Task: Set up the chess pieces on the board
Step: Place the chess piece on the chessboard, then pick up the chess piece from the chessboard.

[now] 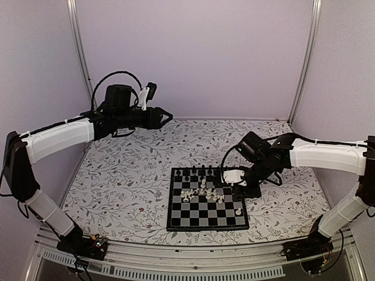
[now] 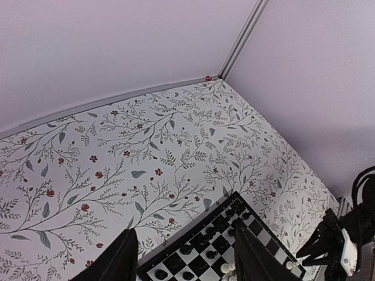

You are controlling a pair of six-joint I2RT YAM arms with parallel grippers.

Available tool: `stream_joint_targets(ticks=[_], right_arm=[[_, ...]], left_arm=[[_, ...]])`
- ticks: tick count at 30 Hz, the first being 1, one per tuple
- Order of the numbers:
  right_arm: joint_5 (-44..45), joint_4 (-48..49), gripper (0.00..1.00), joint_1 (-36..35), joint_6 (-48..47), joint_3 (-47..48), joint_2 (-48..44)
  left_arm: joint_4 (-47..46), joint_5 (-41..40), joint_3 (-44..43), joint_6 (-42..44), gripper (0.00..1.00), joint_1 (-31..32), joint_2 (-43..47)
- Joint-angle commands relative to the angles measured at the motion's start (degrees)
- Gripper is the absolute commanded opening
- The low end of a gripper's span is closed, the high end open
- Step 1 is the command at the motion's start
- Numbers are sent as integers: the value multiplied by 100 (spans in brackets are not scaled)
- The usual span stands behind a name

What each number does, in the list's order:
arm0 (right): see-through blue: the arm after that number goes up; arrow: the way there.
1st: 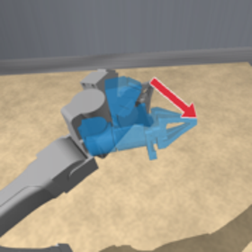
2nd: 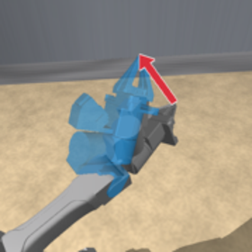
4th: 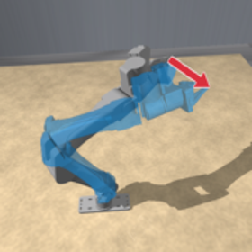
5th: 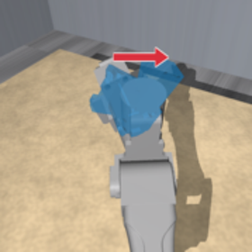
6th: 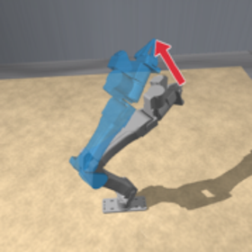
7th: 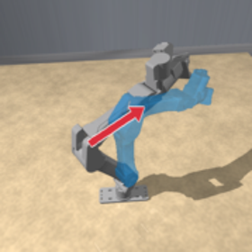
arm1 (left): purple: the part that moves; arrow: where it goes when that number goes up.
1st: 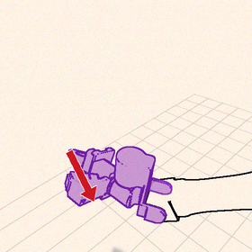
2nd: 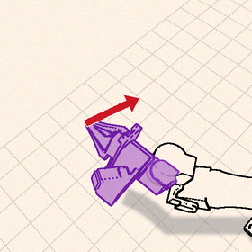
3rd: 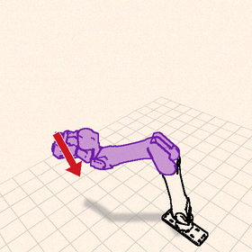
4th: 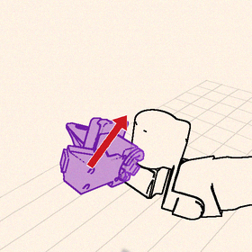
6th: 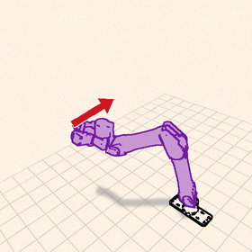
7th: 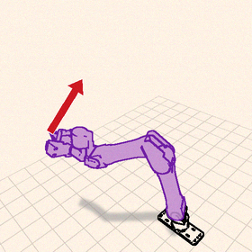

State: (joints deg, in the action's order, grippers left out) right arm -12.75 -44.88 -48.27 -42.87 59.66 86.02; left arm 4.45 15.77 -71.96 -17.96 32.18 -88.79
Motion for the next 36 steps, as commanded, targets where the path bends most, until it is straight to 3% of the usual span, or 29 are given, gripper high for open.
stream_joint_targets(ticks=[1, 10, 22, 32, 36], right_arm=[[-91, 446, 26, 60, 59, 301, 342], [-271, 735, 27, 56, 48, 752, 1253], [-498, 639, 31, 52, -133, 852, 1506], [-377, 613, 25, -22, -176, 830, 1698], [-351, 612, 17, -64, -182, 792, 1684]], left_arm=[[31, 9, -142, 110, 58, 34, -61], [39, 18, -149, 103, 59, 36, -59], [79, 99, -186, 98, 59, 34, -74], [118, 114, -213, 99, 59, 34, -103], [117, 123, -222, 99, 59, 34, -103]])
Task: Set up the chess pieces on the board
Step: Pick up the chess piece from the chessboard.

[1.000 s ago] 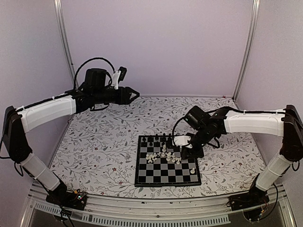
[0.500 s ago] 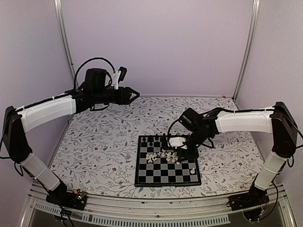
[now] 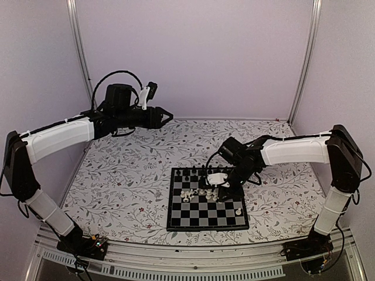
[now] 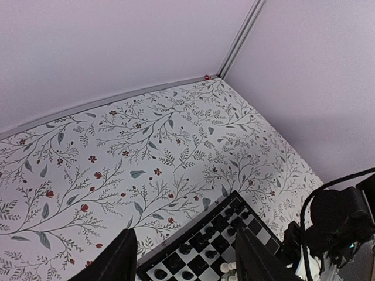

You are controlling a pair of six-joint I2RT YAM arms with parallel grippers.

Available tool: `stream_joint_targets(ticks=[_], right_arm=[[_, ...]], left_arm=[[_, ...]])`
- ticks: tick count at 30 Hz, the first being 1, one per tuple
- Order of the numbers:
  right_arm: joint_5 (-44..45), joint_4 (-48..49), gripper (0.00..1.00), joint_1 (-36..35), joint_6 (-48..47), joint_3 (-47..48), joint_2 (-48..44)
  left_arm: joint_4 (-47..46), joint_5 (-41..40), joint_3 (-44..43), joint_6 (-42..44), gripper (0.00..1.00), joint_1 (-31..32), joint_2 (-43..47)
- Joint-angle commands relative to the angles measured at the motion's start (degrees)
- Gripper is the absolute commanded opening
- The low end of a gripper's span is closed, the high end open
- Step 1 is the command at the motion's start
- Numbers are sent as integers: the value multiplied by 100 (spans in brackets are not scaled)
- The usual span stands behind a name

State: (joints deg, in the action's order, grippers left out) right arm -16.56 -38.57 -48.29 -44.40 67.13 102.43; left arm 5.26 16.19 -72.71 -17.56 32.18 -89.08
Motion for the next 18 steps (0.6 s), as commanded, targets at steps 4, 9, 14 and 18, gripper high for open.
stream_joint_targets(ticks=[4, 9, 14, 18], right_arm=[[33, -84, 8, -128, -25, 44, -33], [-27, -293, 5, -237, 18, 63, -256], [-81, -485, 5, -271, 88, -56, -625], [-128, -578, 5, -270, 114, -315, -935]], left_arm=[[37, 93, -154, 57, 59, 34, -83], [48, 104, -156, 58, 60, 34, -105], [59, 121, -163, 43, 59, 34, -119], [63, 127, -165, 46, 60, 34, -132]])
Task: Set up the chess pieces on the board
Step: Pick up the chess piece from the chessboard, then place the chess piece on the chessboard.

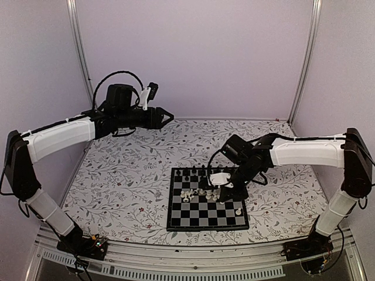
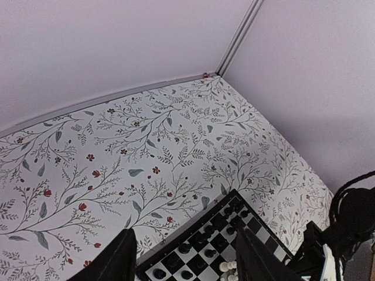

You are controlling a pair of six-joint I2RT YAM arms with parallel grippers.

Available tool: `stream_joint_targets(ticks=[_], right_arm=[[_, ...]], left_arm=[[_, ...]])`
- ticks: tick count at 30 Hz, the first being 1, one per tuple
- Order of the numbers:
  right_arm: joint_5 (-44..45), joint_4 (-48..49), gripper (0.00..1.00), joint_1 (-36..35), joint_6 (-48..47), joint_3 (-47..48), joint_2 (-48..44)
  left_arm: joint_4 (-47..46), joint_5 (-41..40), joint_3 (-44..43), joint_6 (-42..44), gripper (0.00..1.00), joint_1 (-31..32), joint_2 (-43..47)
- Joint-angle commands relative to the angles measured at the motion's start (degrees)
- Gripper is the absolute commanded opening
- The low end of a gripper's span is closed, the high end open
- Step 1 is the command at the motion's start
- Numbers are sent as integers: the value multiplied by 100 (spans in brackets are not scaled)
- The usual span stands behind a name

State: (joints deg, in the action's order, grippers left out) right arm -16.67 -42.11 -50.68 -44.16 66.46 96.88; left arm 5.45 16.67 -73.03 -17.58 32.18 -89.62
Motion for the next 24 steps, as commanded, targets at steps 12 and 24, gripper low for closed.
stream_joint_targets(ticks=[12, 24], right_arm=[[-173, -200, 5, -38, 149, -702, -550], [-171, 35, 6, -78, 264, -705, -220]], left_arm=[[39, 91, -132, 47, 61, 34, -101], [50, 90, -141, 62, 62, 34, -83]])
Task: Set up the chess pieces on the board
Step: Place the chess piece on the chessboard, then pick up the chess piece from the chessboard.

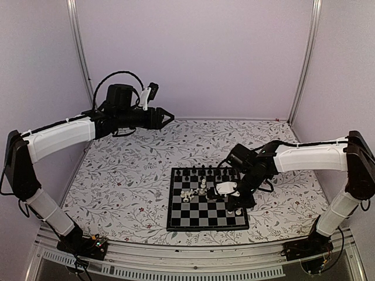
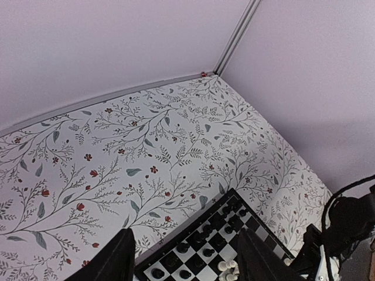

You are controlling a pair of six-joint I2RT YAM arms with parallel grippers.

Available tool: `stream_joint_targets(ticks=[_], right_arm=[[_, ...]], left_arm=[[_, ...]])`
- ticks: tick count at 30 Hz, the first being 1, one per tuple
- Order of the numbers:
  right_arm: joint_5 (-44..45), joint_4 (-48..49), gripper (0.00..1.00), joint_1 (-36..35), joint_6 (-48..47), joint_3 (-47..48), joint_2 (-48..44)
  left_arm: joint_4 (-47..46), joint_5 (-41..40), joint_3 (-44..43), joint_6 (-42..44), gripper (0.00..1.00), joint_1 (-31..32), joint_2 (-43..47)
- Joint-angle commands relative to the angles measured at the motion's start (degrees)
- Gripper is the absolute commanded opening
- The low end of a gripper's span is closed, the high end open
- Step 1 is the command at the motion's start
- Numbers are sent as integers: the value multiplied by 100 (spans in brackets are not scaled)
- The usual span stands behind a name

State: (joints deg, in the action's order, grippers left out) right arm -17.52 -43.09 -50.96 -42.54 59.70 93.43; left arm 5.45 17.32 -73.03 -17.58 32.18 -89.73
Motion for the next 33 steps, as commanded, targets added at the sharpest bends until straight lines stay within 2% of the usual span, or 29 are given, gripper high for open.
stream_joint_targets(ticks=[1, 7, 22, 33], right_arm=[[-92, 133, 6, -46, 106, -37, 151], [-84, 114, 7, -52, 99, -55, 202], [-181, -85, 16, -48, 63, 39, 211], [-101, -108, 17, 211, 135, 907, 356]], left_arm=[[56, 26, -141, 55, 62, 34, -71], [55, 26, -148, 60, 62, 34, -71], [67, 42, -150, 63, 63, 34, -89], [72, 35, -163, 72, 63, 34, -53]])
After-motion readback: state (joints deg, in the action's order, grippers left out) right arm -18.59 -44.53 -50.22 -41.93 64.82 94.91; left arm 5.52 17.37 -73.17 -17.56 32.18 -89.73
